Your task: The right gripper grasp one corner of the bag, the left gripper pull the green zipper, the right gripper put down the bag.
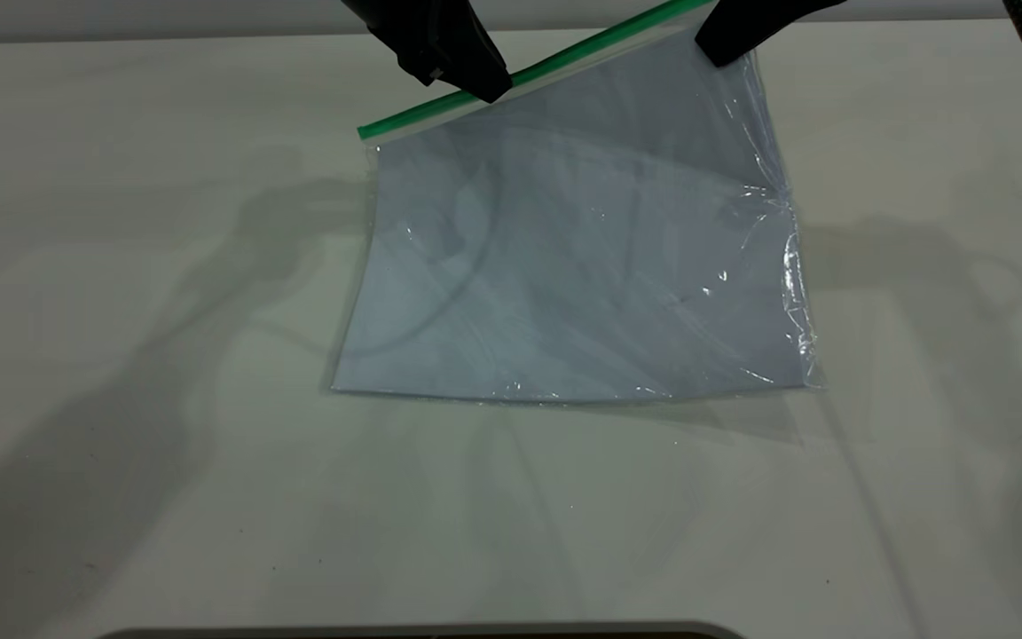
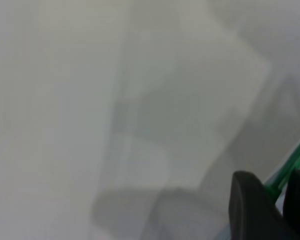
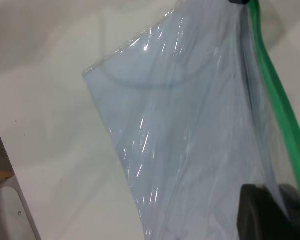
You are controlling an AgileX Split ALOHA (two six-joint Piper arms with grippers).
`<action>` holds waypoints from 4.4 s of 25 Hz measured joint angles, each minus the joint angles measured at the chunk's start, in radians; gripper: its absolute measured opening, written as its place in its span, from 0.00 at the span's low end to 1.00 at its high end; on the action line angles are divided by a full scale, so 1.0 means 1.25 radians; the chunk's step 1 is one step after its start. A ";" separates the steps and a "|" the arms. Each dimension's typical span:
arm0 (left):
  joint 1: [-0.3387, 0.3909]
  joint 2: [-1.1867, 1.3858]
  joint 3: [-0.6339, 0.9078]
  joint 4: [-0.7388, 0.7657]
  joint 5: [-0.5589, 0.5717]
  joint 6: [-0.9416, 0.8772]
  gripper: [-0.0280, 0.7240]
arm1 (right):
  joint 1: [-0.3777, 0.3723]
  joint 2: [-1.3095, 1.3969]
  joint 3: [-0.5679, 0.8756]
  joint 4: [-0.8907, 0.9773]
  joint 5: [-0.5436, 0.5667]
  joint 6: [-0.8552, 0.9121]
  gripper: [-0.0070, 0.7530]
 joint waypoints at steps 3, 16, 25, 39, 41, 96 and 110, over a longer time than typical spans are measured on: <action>0.000 0.001 0.000 0.001 0.000 -0.004 0.33 | 0.000 0.000 0.000 0.000 0.001 0.000 0.05; 0.007 0.001 0.000 0.013 -0.006 -0.004 0.12 | 0.000 0.000 0.000 0.006 0.003 0.000 0.05; 0.076 0.013 0.000 0.006 0.036 -0.019 0.11 | 0.003 0.000 -0.002 0.045 -0.006 0.000 0.05; 0.155 0.038 0.000 0.122 0.030 -0.096 0.11 | 0.003 0.000 -0.002 0.047 -0.003 0.000 0.05; 0.165 0.039 0.000 0.142 0.030 -0.115 0.11 | 0.003 0.000 -0.002 0.047 -0.002 -0.001 0.05; 0.170 -1.344 0.829 0.508 0.380 -1.056 0.59 | 0.019 -1.293 0.636 -0.584 0.244 0.896 0.57; 0.170 -1.794 1.122 0.616 0.351 -1.181 0.59 | 0.019 -1.309 0.752 -0.605 0.180 0.927 0.57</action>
